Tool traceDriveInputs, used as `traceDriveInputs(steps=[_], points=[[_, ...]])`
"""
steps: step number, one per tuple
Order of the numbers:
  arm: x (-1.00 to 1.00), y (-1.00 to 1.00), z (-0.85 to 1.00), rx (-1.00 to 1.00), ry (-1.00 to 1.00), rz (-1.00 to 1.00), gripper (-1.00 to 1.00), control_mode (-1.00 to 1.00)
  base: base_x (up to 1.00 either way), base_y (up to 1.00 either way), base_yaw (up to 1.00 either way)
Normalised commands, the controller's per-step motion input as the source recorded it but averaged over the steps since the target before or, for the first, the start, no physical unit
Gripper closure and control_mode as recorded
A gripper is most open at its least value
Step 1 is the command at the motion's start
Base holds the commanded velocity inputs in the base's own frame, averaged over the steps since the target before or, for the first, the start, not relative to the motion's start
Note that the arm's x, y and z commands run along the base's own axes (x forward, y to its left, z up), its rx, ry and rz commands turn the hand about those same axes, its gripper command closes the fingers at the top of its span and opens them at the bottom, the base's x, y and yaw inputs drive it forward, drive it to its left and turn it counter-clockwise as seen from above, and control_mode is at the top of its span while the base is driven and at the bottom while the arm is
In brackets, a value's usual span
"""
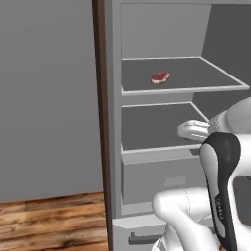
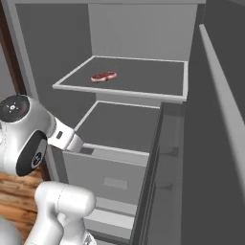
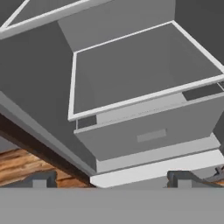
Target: Gather the lemon and cucumber from the fridge and place them on a tray on the dining counter. Then gather the fish and steak from the fridge and place them on the other tray.
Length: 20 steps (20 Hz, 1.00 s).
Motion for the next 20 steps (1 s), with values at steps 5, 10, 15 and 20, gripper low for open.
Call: traceDriveInputs(steps=[5,10,15,20], points=[[0.11,-0.48,0.48,0.0,-0.23,0.06,-1.0,-1.0,0.0,0.0,0.0],[0.12,-0.15,0.66,-0.04,-0.21,0.0,-1.0,-1.0,0.0,0.0,0.0],[0.53,0.03,0.71,-0.09,-0.07,-0.08,-1.0,-1.0,0.0,0.0,0.0],[0.78,0.0,0.49,-0.04,0.03,-0.16,-1.0,-1.0,0.0,0.0,0.0]])
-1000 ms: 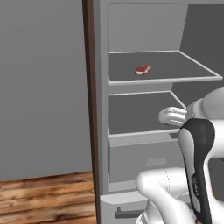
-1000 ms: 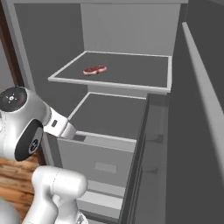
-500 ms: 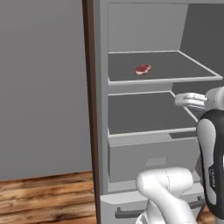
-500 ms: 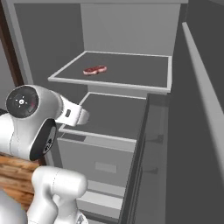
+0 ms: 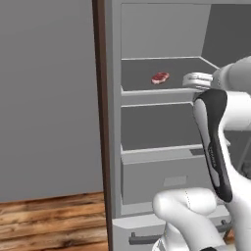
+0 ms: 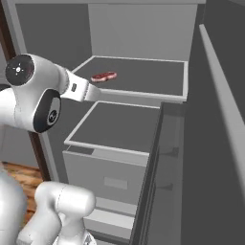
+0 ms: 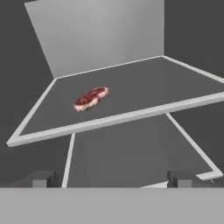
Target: Gather the lemon and cucumber from the fridge and place them on a tray on the dining counter. Then gather the fish and steak from the fridge and place them on the other tray.
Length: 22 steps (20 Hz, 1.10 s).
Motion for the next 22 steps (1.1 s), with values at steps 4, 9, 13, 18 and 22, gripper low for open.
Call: traceDriveInputs(steps=[4,9,13,18,22], points=[[0.94,0.0,0.04,0.0,0.19,-0.12,-1.0,-1.0,0.0,0.0,0.0],[0.94,0.0,0.0,0.0,0.16,0.01,-1.0,-1.0,0.0,0.0,0.0],[0.78,0.0,-0.07,0.01,0.12,0.06,-1.0,-1.0,0.0,0.0,0.0],[0.7,0.06,-0.27,0.0,0.13,0.02,-1.0,-1.0,0.0,0.0,0.0],[0.36,0.14,-0.38,0.0,0.08,0.0,-1.0,-1.0,0.0,0.0,0.0]])
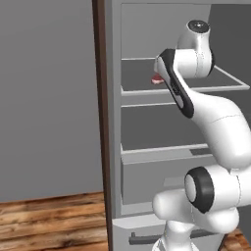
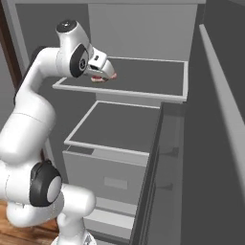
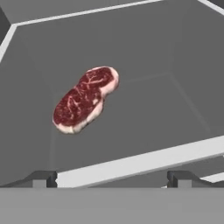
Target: Gather the lemon and cucumber from the fridge and place them on a tray on the dining counter. Then gather the fish and steak from the fridge and place them on the other tray.
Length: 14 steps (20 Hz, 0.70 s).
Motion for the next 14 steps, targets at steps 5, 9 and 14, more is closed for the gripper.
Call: traceDriveInputs(steps=[5,9,14], points=[[0.31,0.08,-0.08,0.0,0.02,0.0,-1.0,-1.0,0.0,0.0,0.0],[0.27,0.05,-0.1,0.0,0.0,0.0,-1.0,-1.0,0.0,0.0,0.0],[0.27,0.09,-0.11,0.0,0.0,-0.01,-1.0,-1.0,0.0,0.0,0.0]])
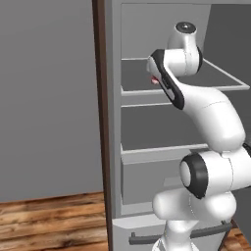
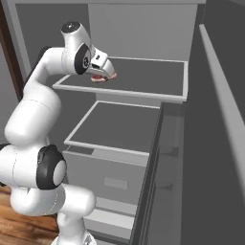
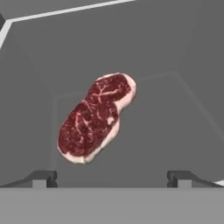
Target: Gather the lemon and cucumber from the fridge and place them on a tray on the dining counter. Then gather the fish and steak from the fridge and place them on the other tray.
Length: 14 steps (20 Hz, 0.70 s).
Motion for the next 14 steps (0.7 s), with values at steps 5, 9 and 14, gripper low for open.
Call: traceDriveInputs(steps=[5,9,14], points=[[0.29,0.08,-0.13,0.0,0.0,-0.02,-1.0,-1.0,0.0,0.0,0.0],[0.3,0.04,-0.13,0.0,0.02,-0.02,-1.0,-1.0,0.0,0.0,0.0],[0.33,0.0,-0.09,0.01,0.05,-0.02,-1.0,-1.0,0.0,0.0,0.0]])
